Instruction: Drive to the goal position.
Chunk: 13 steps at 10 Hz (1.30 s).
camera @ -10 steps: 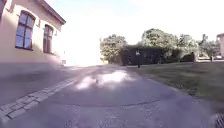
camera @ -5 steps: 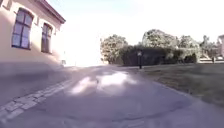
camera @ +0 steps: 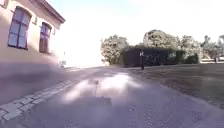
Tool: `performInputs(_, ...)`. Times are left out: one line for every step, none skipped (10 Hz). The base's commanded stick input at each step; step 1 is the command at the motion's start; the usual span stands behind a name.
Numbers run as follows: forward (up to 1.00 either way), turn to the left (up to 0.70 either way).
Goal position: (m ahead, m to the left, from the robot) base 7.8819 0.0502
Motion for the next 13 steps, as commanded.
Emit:
performInputs(0.70, -0.01)
performInputs(0.70, -0.06)
performInputs(0.70, -0.14)
performInputs(0.70, -0.08)
performInputs(0.70, 0.00)
performInputs(0.70, 0.00)
performInputs(0.70, -0.02)
performInputs(0.70, -0.09)
performInputs(0.70, -0.11)
performInputs(0.70, -0.03)
performInputs(0.70, -0.01)
performInputs(0.70, -0.09)
performInputs(0.70, -0.14)
